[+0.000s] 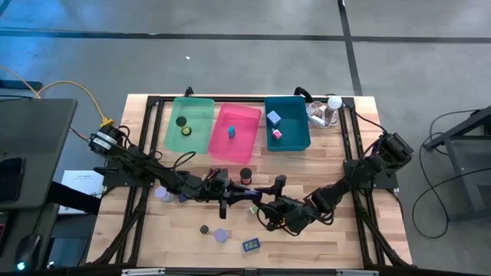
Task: Pick & Place Office items
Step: Put the right purple digital clock into the pink bin
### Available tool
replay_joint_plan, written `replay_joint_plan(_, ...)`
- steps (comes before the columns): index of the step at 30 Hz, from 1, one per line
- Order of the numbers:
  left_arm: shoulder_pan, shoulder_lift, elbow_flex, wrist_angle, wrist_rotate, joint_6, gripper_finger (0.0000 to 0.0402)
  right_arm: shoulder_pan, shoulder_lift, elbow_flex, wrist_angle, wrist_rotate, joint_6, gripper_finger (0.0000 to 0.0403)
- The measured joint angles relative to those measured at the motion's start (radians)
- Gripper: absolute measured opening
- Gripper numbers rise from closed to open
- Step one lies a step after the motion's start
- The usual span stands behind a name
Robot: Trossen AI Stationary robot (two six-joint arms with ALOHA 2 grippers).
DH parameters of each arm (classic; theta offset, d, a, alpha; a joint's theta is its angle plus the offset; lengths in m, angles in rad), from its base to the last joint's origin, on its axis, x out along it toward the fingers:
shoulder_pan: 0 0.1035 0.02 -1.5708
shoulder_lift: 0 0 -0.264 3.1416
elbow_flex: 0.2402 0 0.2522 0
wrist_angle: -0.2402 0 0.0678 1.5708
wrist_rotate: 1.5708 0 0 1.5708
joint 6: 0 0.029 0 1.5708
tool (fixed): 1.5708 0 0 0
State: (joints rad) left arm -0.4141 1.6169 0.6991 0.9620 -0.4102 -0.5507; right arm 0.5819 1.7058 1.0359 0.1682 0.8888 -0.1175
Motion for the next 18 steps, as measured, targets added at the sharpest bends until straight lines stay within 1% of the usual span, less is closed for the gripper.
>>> replay_joint_plan(4, 0.000, 0.000, 0.000, -0.002, -0.001, 0.004, 0.0058, 0.003, 0.000, 0.000, 0.005, 0.014, -0.005, 0.0219)
replay_joint_plan(7, 0.000, 0.000, 0.000, -0.002, -0.008, 0.004, 0.0058, 0.015, 0.000, 0.000, 0.004, 0.055, -0.018, 0.0234)
replay_joint_plan(10, 0.000, 0.000, 0.000, 0.001, -0.010, 0.004, 0.0058, 0.035, 0.000, 0.000, 0.015, 0.125, -0.026, 0.0243)
replay_joint_plan(14, 0.000, -0.015, 0.000, -0.009, -0.009, 0.028, 0.0058, 0.078, -0.001, -0.001, 0.098, 0.252, -0.117, 0.0242)
replay_joint_plan(18, 0.008, -0.092, 0.000, -0.064, -0.004, 0.079, 0.0058, 0.125, -0.002, 0.000, 0.190, 0.362, -0.204, 0.0235)
